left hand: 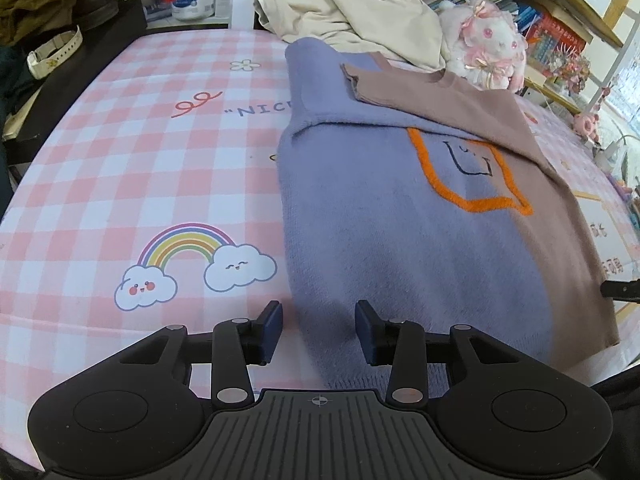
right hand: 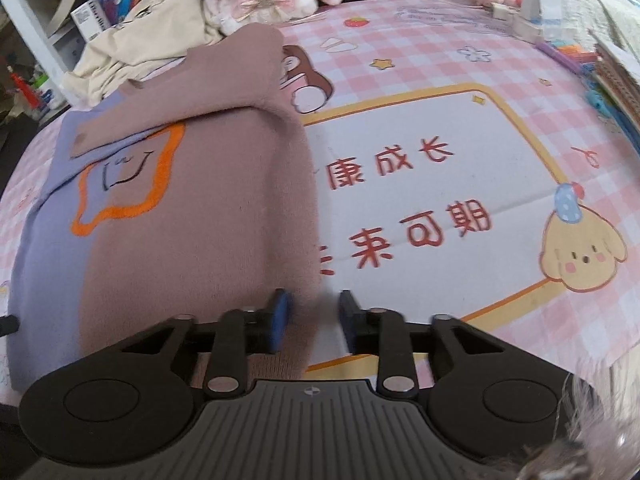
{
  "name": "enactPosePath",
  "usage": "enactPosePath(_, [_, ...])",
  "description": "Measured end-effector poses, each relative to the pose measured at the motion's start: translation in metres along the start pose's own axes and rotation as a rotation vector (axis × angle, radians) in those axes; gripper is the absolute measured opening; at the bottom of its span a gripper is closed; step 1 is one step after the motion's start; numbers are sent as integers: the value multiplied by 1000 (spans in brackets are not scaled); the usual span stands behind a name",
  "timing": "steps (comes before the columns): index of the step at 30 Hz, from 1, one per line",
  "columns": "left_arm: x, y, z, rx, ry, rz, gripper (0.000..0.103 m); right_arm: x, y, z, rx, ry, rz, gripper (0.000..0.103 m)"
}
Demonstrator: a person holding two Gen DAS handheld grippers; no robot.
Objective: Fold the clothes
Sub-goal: 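Grasp the sweater hem with the right gripper while the left gripper grasps it too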
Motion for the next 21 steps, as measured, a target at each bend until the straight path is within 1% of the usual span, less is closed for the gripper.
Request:
enactPosePath(1, [0, 0, 0, 6, 2, 5, 19, 0, 2, 0, 11, 1, -1, 17])
enactPosePath(2, [-1, 1, -1, 11, 2, 8, 17, -1, 4, 0, 23, 2, -1, 16])
enactPosePath(5, [-1, 0, -1, 19, -2, 9, 17, -1, 7, 0, 43, 5, 8, 16])
enactPosePath(16, [-1, 1, 0, 21, -14, 9, 17, -2, 8, 0, 49, 8, 10, 16])
enactPosePath(18, [0, 0, -1, 19, -18, 15, 12, -2, 10, 0, 59, 7, 8, 12])
enactPosePath(19, [2, -2, -2, 14, -26, 20, 6, -1, 11, 0, 68, 5, 9, 11])
enactPosePath(21, [6, -4, -5, 10, -45, 25, 4, 1, 12, -1, 74, -8, 8, 10])
Point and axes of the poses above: each gripper's, at about its wrist camera, not at the fingertips, and x roughly against the way its jaws point, y to its left, z to its underside, the point moved 9 cm from there along -x, roughly the way its jaws point, and after that the axes turned 3 degrees about x, right-handed, at the moved point
